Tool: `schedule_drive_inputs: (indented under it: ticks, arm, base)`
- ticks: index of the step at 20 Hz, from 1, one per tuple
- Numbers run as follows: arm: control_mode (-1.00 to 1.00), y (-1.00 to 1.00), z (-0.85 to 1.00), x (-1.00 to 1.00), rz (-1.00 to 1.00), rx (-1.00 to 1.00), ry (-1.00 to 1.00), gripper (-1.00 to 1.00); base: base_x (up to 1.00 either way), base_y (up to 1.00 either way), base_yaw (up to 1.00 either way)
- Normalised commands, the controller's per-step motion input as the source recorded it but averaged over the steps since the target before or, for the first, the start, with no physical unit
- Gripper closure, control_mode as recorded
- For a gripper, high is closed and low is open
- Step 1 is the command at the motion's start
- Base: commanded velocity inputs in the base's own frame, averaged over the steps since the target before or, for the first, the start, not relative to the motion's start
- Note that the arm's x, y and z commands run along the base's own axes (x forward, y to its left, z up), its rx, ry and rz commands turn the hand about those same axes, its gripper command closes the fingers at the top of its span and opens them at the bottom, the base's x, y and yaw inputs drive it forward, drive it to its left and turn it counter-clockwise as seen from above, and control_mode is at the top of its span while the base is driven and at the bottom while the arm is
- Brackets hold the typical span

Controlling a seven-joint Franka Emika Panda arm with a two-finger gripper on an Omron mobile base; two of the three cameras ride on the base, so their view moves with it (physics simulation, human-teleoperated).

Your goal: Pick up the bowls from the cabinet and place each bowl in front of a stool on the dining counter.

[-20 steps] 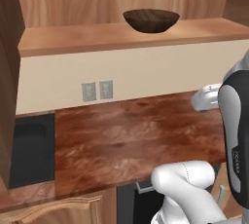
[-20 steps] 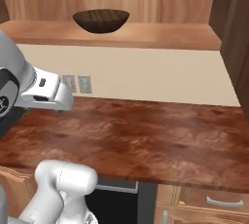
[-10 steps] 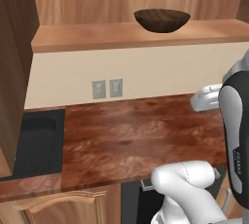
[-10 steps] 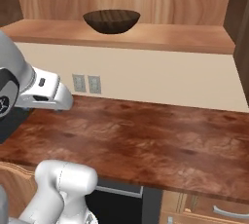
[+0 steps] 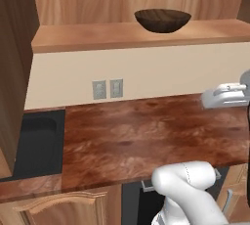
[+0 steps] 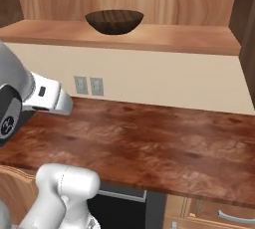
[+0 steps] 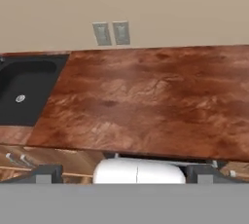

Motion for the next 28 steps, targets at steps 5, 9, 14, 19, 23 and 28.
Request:
schedule_drive_inputs:
  ticks: [5,9,14,19,23,28]
  arm:
    - [-1.00,0.00,0.37,-0.24,-0.12,0.30,-0.29,-1.00]
    - [-1.00,0.04,0.30,-0.10,-0.18,0.30,-0.25,-1.00]
    - [-1.00,0.07,0.62,0.00,-0.24,0.22,-0.11,-1.00]
    - [-1.00,0.05,0.92,0.00,-0.20,0.11,0.06,-1.00]
    - [-1.00,0.01,0.87,0.01,-0.16,0.05,0.25,-1.00]
    - [-1.00,-0.11,0.42,0.19,-0.11,0.09,0.20,-1.00]
  base:
    - [0.00,0.00,0.00]
    - [0.00,0.00,0.00]
    - [0.00,0.00,0.00]
    - [0.00,0.00,0.00]
    - [0.00,0.00,0.00]
    - [0.00,0.00,0.00]
